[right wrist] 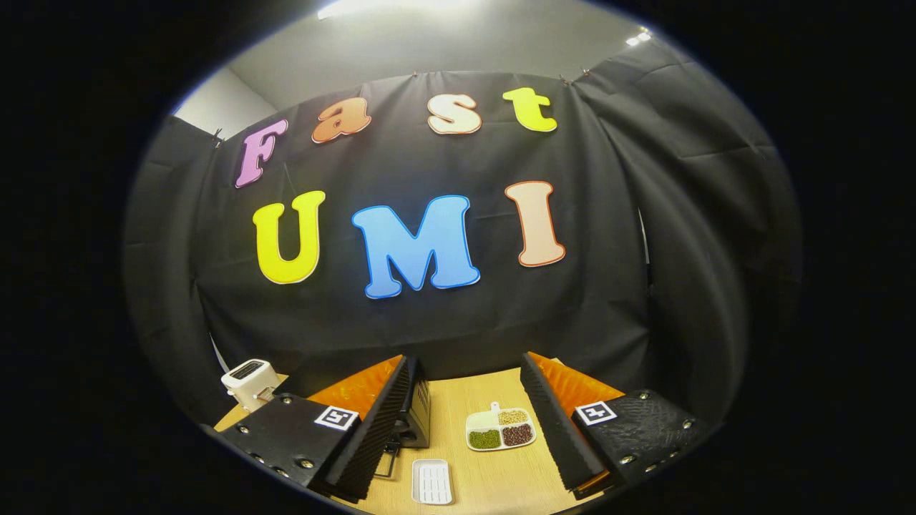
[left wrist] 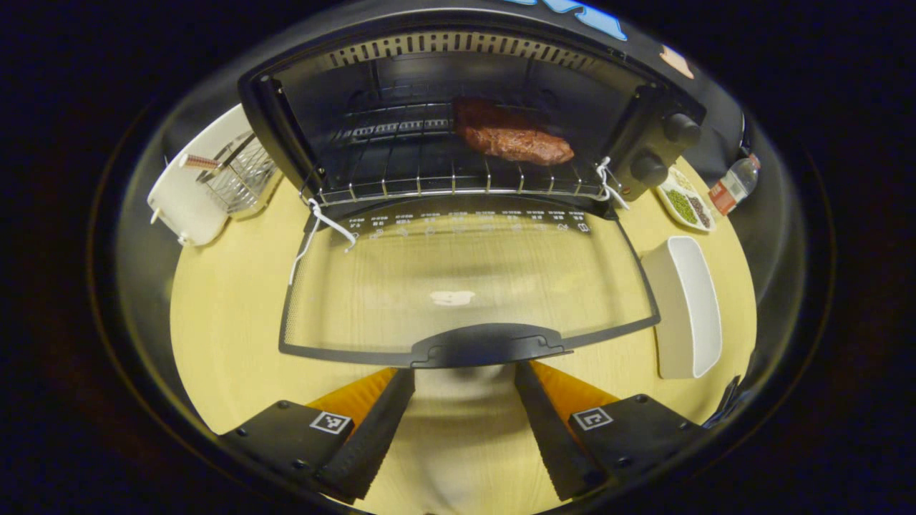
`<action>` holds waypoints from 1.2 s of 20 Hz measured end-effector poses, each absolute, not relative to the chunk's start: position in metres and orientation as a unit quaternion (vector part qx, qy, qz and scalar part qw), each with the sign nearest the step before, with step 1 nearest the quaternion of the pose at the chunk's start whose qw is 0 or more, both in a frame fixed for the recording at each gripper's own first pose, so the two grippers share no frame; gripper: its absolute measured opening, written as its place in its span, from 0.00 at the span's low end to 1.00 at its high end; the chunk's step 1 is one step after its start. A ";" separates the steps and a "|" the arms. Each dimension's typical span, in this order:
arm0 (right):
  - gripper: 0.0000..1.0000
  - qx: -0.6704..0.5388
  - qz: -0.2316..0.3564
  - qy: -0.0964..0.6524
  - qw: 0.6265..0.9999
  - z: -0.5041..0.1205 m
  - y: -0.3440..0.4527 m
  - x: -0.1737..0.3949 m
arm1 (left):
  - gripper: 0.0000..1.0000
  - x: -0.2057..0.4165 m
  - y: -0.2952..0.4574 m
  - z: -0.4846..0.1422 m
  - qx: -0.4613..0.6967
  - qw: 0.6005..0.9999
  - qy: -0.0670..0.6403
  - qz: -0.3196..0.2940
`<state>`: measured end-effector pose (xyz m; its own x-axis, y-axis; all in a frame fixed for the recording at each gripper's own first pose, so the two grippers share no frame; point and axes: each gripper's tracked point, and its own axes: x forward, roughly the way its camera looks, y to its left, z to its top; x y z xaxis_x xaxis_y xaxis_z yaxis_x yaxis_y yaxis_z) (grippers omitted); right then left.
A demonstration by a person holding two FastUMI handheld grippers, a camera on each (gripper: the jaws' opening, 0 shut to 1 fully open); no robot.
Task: Open the electric oven with the left hand, put the food in, and close the electric oven.
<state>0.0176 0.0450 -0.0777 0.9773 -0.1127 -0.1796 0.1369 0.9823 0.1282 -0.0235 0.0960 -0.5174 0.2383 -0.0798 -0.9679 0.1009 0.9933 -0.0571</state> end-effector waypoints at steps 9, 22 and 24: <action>0.95 0.078 -0.068 0.095 0.990 -0.083 0.039 0.014 | 0.95 -0.024 0.096 -0.487 0.010 0.809 0.585 -0.060; 0.95 0.090 -0.064 0.098 0.989 -0.084 0.041 0.020 | 0.96 -0.014 0.094 -0.444 -0.001 0.840 0.539 -0.054; 0.95 0.091 -0.066 0.100 0.989 -0.086 0.040 0.021 | 0.96 -0.010 0.093 -0.435 -0.001 0.847 0.529 -0.055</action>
<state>0.0212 0.0396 -0.0859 0.9711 -0.1123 -0.2106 0.1489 0.9747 0.1669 -0.0101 0.0928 -0.4351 0.4341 -0.0946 -0.8959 0.0928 0.9939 -0.0600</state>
